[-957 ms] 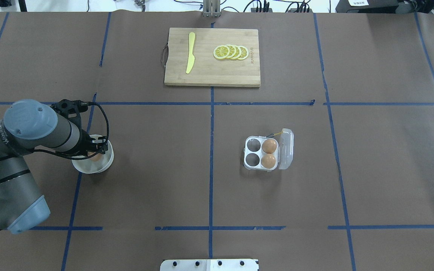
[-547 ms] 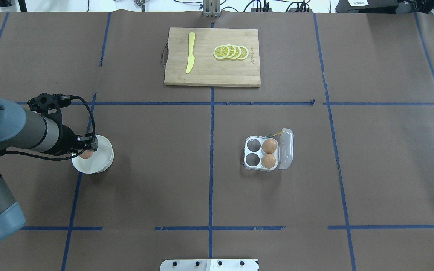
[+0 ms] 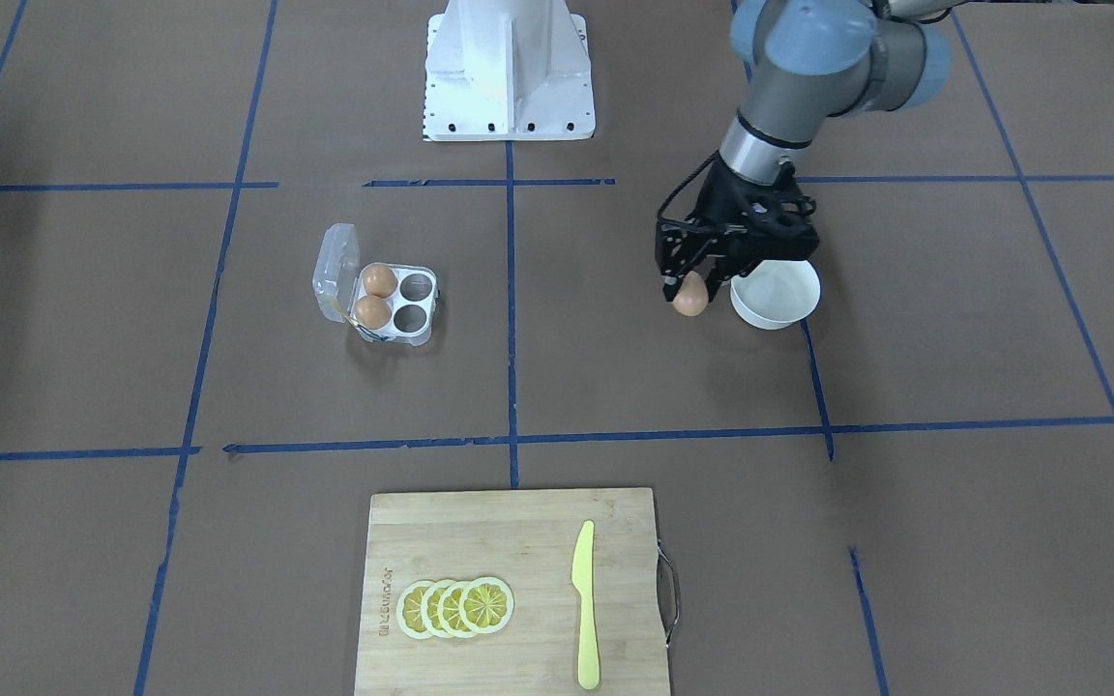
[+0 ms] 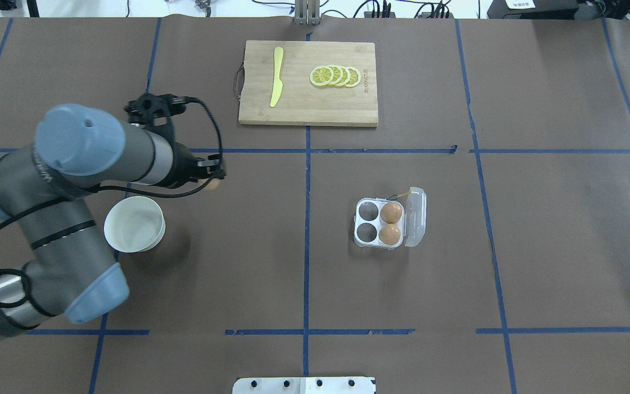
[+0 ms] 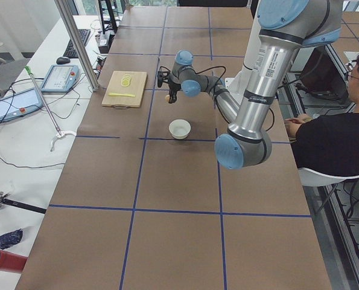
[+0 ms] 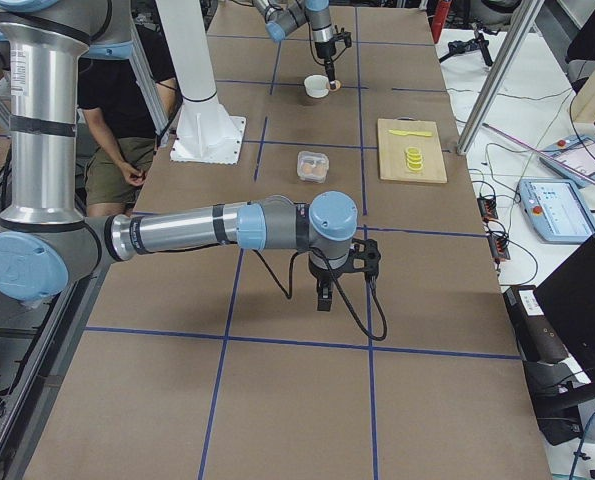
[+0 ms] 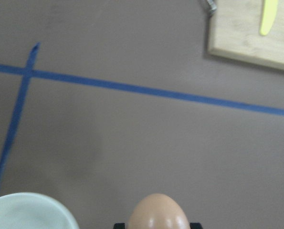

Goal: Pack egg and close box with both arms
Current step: 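Lift the egg with the left gripper and carry it to the carton, then lower the egg into an empty carton cup and open the left gripper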

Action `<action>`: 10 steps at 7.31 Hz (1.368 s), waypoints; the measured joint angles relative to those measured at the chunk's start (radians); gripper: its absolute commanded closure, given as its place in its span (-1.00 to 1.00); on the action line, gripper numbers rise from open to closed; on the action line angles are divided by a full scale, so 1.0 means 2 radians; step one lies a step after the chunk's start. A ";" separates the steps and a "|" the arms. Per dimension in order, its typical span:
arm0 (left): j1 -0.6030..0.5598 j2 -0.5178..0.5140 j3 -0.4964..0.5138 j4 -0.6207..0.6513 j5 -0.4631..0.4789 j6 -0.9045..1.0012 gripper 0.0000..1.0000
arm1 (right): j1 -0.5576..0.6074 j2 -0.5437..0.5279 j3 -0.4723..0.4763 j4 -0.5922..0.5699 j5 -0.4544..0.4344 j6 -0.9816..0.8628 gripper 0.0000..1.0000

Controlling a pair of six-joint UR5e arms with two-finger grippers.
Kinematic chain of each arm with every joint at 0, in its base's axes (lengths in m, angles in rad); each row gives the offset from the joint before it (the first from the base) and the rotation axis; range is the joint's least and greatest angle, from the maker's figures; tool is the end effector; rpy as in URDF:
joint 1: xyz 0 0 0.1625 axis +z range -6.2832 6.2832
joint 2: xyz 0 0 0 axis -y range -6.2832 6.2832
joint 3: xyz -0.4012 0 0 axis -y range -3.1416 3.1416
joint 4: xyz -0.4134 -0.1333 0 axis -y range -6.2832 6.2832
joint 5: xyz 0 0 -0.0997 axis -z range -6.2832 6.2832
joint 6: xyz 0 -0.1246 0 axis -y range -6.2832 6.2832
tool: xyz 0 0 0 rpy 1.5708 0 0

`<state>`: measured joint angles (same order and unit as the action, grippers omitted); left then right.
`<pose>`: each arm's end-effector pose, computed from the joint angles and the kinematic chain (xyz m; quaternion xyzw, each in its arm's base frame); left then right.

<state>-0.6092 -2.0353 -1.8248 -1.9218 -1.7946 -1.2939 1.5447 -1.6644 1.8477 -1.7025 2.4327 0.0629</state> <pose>0.4688 -0.4559 0.2200 0.1303 0.4987 -0.0853 0.8526 0.0264 -0.4736 0.5625 0.0048 -0.4182 0.0059 0.9083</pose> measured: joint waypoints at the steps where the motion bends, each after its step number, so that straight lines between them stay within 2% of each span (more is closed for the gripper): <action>1: 0.019 -0.031 0.043 -0.070 0.013 0.001 1.00 | 0.000 0.000 0.000 0.000 0.000 0.000 -1.00; 2: 0.041 -0.061 0.092 -0.147 0.021 0.006 1.00 | 0.000 -0.001 0.000 0.000 0.001 0.000 -1.00; 3: 0.061 -0.097 0.134 -0.191 0.031 0.016 1.00 | 0.000 -0.001 0.000 0.000 0.001 0.000 -1.00; 6: 0.099 -0.186 0.238 -0.266 0.066 0.039 1.00 | 0.000 -0.003 -0.001 0.000 0.002 0.001 -1.00; 8: 0.115 -0.196 0.267 -0.296 0.092 0.041 1.00 | 0.000 -0.004 -0.001 0.000 0.004 0.001 -1.00; 9: 0.120 -0.196 0.270 -0.299 0.099 0.041 0.76 | 0.000 -0.005 -0.001 0.000 0.010 0.001 -1.00; 10: 0.122 -0.196 0.271 -0.300 0.100 0.042 -0.29 | 0.000 -0.005 -0.002 0.000 0.015 0.001 -1.00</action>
<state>-0.3654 -2.4282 -1.2836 -2.5220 -1.5941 -1.2100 1.5447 -1.6754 1.8445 -1.7027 2.4633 0.0646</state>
